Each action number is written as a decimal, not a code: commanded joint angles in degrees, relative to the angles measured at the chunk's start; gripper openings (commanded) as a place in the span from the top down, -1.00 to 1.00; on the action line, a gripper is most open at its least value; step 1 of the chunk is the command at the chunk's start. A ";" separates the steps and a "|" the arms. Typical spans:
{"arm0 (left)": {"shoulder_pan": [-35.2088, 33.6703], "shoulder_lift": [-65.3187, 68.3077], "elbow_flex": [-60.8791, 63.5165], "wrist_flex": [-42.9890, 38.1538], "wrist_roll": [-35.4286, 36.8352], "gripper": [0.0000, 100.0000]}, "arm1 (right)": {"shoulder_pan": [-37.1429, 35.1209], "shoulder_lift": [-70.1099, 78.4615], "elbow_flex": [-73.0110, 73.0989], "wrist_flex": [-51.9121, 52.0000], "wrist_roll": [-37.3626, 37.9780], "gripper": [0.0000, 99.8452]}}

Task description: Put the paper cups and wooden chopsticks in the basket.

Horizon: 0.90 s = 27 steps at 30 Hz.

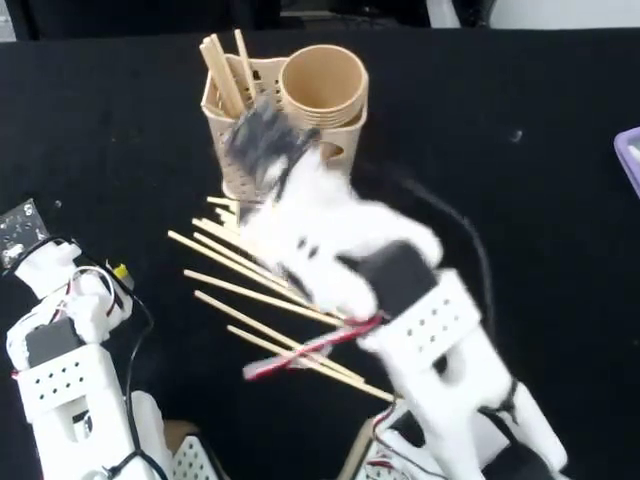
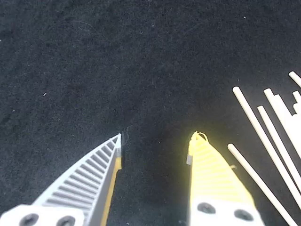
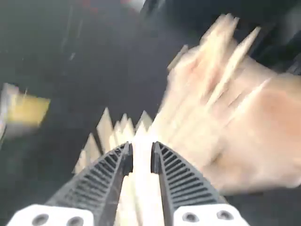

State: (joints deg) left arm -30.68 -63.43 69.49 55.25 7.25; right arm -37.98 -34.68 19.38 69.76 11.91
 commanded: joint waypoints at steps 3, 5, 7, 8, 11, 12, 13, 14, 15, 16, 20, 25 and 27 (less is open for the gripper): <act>-0.40 0.18 -0.48 -0.97 0.00 0.55 | -1.32 -2.68 21.76 -1.85 0.35 0.75; -0.40 0.18 -0.48 -0.97 0.00 0.55 | -1.85 -2.68 30.20 -7.03 3.60 0.66; -0.40 0.18 -0.48 -0.97 0.00 0.55 | -4.22 -2.68 36.79 -11.16 7.30 0.65; -0.40 0.18 -0.48 -0.97 0.00 0.55 | -5.36 -2.68 39.25 -12.13 8.53 0.67; -0.40 0.18 -0.48 -0.97 0.00 0.55 | -10.29 -2.68 43.30 -14.24 8.88 0.69; -0.40 0.18 -0.48 -0.97 0.00 0.55 | -11.34 -2.68 43.91 -14.68 8.88 0.69; -0.40 0.18 -0.48 -0.97 0.00 0.55 | -12.04 -2.68 44.35 -15.38 8.88 0.69; -0.40 0.18 -0.48 -0.97 0.00 0.55 | -12.13 -2.68 44.53 -16.00 8.88 0.69; -0.40 0.18 -0.48 -0.97 0.00 0.55 | -12.13 -2.59 44.79 -16.70 8.88 0.69; -0.40 0.18 -0.48 -0.97 0.00 0.55 | -12.13 -2.51 44.97 -17.32 8.88 0.69; -0.40 0.18 -0.40 -0.97 0.00 0.55 | -11.69 1.54 44.44 -19.34 8.88 0.69; -0.48 0.18 -0.40 -0.97 0.00 0.55 | -11.60 11.56 43.38 -25.32 8.88 0.69; -0.48 0.18 -0.40 -0.97 0.00 0.55 | -11.60 14.73 41.89 -25.41 8.88 0.69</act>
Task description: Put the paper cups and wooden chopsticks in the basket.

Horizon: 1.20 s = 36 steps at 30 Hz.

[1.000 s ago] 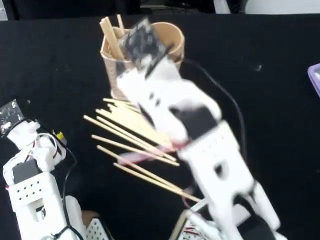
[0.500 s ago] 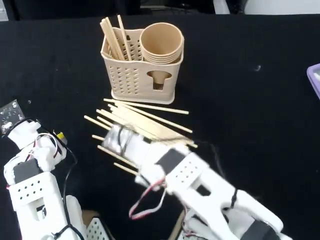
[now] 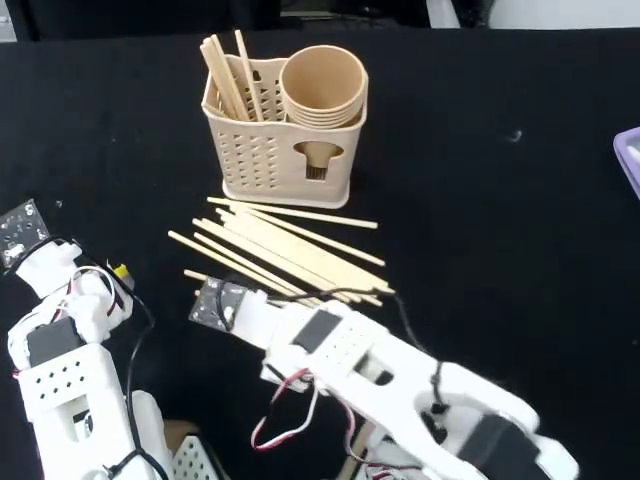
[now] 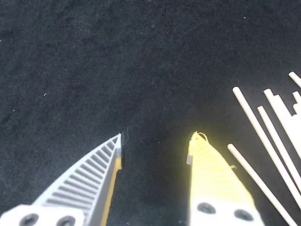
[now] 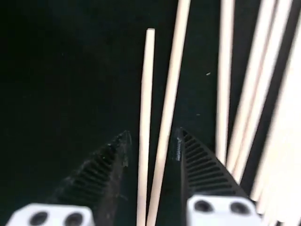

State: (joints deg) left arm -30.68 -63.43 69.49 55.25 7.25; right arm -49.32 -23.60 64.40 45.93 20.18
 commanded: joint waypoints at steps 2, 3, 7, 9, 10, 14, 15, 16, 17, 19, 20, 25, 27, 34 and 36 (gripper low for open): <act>-0.48 0.18 -0.40 -0.97 0.00 0.55 | -0.26 5.76 -5.05 -0.62 0.62 0.69; -0.48 0.18 -0.40 -0.97 0.00 0.55 | -0.26 6.64 -6.02 -0.09 0.62 0.69; -0.48 0.18 -0.40 -0.97 0.00 0.55 | -0.26 9.27 -7.87 0.44 0.79 0.70; -0.48 0.18 -0.40 -0.97 0.00 0.55 | -0.35 10.51 -8.66 1.32 0.97 0.72; -0.48 0.18 -0.40 -0.97 0.00 0.55 | -0.44 11.03 -9.01 1.58 0.97 0.77; -0.57 0.18 -0.48 -0.88 0.00 0.55 | -0.35 12.44 -9.89 2.37 0.62 0.96; -0.57 0.18 -0.48 -0.88 0.00 0.55 | -0.44 12.44 -9.98 2.73 0.62 0.98; -0.57 0.18 -0.57 -0.79 0.00 0.55 | -0.26 12.18 -9.98 2.99 0.62 0.98; -0.57 0.18 -0.57 -0.79 0.00 0.55 | -0.18 11.47 -9.98 3.60 0.62 0.98; -0.57 0.18 -0.57 -0.79 0.00 0.55 | -0.18 8.40 -9.98 6.15 0.97 0.98; -0.57 0.18 -0.57 -0.88 0.00 0.55 | -0.18 6.20 -10.15 7.82 1.05 0.98; -0.57 0.18 -0.57 -0.88 0.00 0.55 | 2.99 -9.71 -14.81 17.58 3.16 0.98; -0.57 0.18 -0.57 -0.88 0.00 0.55 | 6.24 -15.60 -17.45 20.22 5.63 0.98; -0.57 0.18 -0.57 -0.88 0.00 0.55 | 18.90 -28.09 -27.56 17.32 7.03 0.98; -0.48 0.18 -0.57 -0.88 0.00 0.55 | 20.13 -29.58 -30.46 11.52 3.43 0.98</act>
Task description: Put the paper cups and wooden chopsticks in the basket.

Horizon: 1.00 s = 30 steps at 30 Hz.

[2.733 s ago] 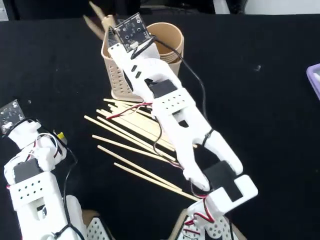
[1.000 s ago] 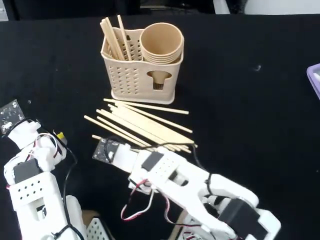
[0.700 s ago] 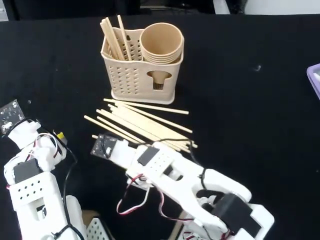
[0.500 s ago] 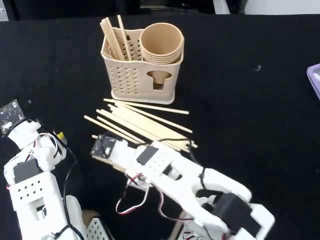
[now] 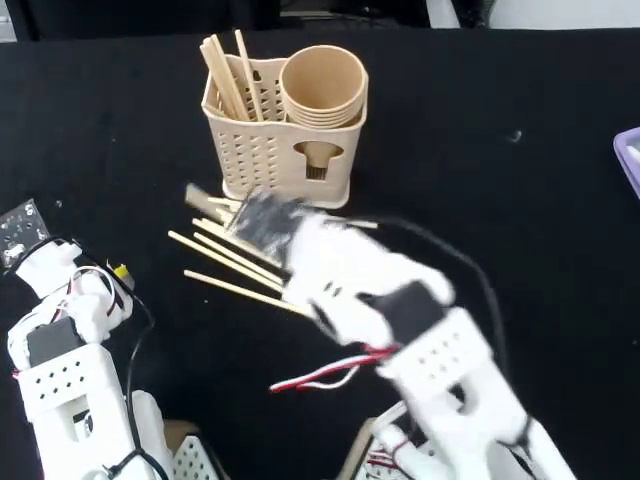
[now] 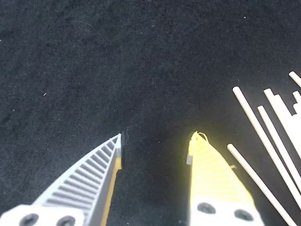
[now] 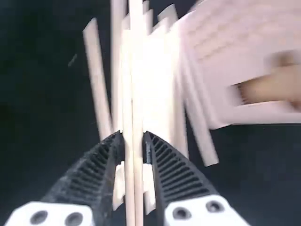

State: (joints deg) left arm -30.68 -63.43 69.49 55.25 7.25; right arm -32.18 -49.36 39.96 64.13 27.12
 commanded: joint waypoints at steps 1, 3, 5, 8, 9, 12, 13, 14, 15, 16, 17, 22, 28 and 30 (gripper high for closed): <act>-0.48 0.18 -0.57 -0.88 0.00 0.55 | 2.99 -4.00 -6.73 -10.73 -6.24 0.98; -0.48 0.18 -0.57 -0.88 0.00 0.55 | 2.99 -3.65 -6.64 -21.19 -11.87 0.98; -0.48 0.18 -0.48 -0.88 0.00 0.55 | 2.99 -2.24 -6.11 -33.41 -16.62 0.98; -0.22 0.18 -0.40 -0.88 0.00 0.55 | 2.99 1.98 -5.76 -50.64 -18.81 0.98; -0.22 0.18 -0.40 -0.88 0.00 0.55 | 2.99 4.09 -5.76 -55.12 -18.81 0.98; -0.22 0.18 -0.40 -0.88 0.00 0.55 | 3.16 9.89 -6.29 -63.91 -18.81 0.98; -0.22 0.18 -0.40 -0.88 0.00 0.55 | 3.16 11.91 -6.99 -66.37 -18.90 0.98; -0.22 0.18 -0.40 -0.88 0.00 0.55 | 3.16 13.85 -8.13 -68.31 -19.08 0.98; -0.22 0.18 -0.40 -0.88 0.00 0.55 | 3.16 15.52 -9.36 -69.63 -19.16 0.98; -0.13 0.18 -0.40 -0.88 0.00 0.55 | 3.16 17.45 -10.95 -70.86 -19.16 0.98; -0.04 0.18 -0.40 -0.88 0.00 0.55 | 3.16 19.21 -12.70 -71.56 -19.16 0.98; -0.04 0.18 -0.40 -0.88 0.00 0.55 | 3.25 30.46 -22.73 -73.14 -19.16 0.98; -0.04 0.18 -0.40 -0.97 0.00 0.55 | 3.25 42.59 -32.84 -72.88 -18.90 0.98; -0.04 0.18 -0.40 -0.97 0.00 0.55 | 3.52 45.32 -33.01 -72.88 -18.90 0.98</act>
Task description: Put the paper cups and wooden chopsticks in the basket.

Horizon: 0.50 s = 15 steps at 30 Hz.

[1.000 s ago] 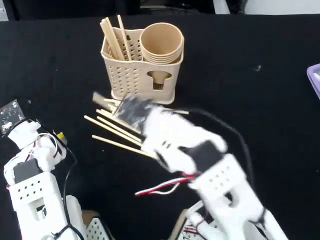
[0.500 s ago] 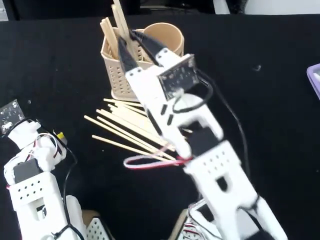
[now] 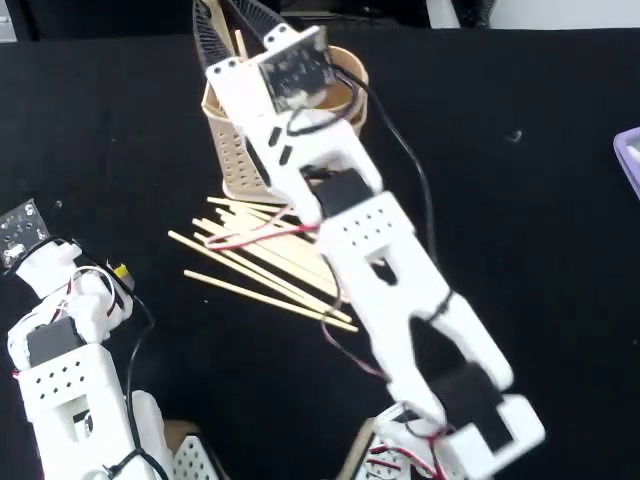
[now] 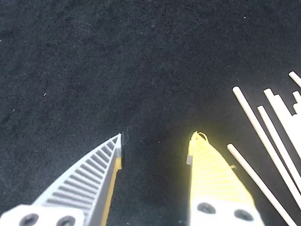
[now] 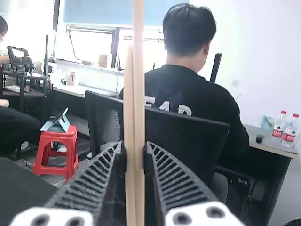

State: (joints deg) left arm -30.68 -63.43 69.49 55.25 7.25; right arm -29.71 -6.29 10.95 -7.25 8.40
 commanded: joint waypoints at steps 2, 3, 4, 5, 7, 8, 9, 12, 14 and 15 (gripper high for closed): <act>-0.04 0.18 -0.31 -0.97 0.00 0.55 | 2.02 4.35 -3.38 -0.79 -0.18 0.98; -0.04 0.18 -0.31 -0.97 0.00 0.55 | 2.37 4.70 -2.77 0.26 -0.18 0.98; -0.04 0.18 -0.31 -0.88 0.00 0.55 | 2.55 4.79 -1.98 1.32 -0.18 0.98; -0.04 0.18 -0.31 -0.88 0.00 0.55 | 2.99 4.79 -1.10 2.37 -0.26 0.98; -0.04 0.18 -0.31 -0.88 0.00 0.55 | 3.43 4.70 0.57 3.69 -0.35 0.98; -0.04 0.18 -0.31 -0.88 0.00 0.55 | 3.52 4.70 1.19 4.22 -0.44 0.97; -0.04 0.18 -0.31 -0.88 0.00 0.55 | 3.52 4.70 1.80 4.22 -0.35 0.96; -0.04 0.18 -0.31 -0.88 0.00 0.55 | 3.25 4.70 2.51 6.68 -0.18 0.81; -0.04 0.18 -0.31 -0.88 0.00 0.55 | 3.16 4.70 2.33 8.88 -0.35 0.75; -0.04 0.18 -0.31 -0.88 0.00 0.55 | 3.16 4.70 1.98 9.23 -0.35 0.75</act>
State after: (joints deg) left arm -30.68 -63.43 69.49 55.25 7.25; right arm -27.25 -0.92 13.93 0.40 8.31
